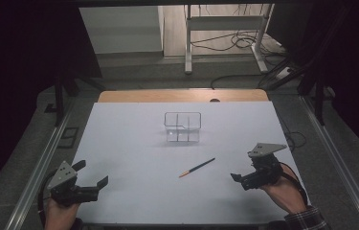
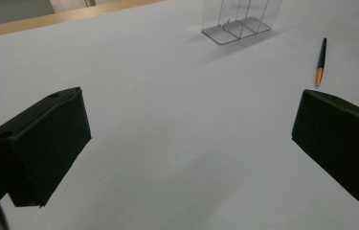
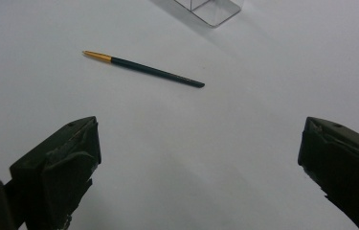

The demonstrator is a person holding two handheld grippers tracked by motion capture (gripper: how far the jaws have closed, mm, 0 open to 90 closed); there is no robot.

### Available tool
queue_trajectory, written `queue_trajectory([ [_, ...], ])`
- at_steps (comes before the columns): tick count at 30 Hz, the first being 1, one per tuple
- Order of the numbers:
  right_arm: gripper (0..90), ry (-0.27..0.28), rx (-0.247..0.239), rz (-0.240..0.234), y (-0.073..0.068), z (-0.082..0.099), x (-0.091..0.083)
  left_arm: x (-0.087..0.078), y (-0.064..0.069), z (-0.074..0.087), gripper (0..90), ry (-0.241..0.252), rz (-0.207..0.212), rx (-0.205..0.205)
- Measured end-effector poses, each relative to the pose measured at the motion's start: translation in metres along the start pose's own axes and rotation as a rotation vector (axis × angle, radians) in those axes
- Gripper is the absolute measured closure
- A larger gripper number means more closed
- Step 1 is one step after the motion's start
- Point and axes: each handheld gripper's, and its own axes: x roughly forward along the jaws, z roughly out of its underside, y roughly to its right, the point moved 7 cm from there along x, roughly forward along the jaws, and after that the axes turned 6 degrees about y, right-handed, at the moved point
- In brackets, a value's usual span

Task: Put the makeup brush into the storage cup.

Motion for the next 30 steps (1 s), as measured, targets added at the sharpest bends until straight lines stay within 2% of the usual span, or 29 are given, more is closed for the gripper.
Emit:
queue_trajectory([
  [14,0.6,-0.032,-0.036,-0.013,0.001,-0.006,0.014,0.003,0.005,0.001,0.3,-0.014,0.018,0.029],
  [30,0.0,-0.078,-0.059,-0.024,0.003,-0.012,0.030,0.002,0.005,0.001,0.5,-0.016,0.021,0.024],
])
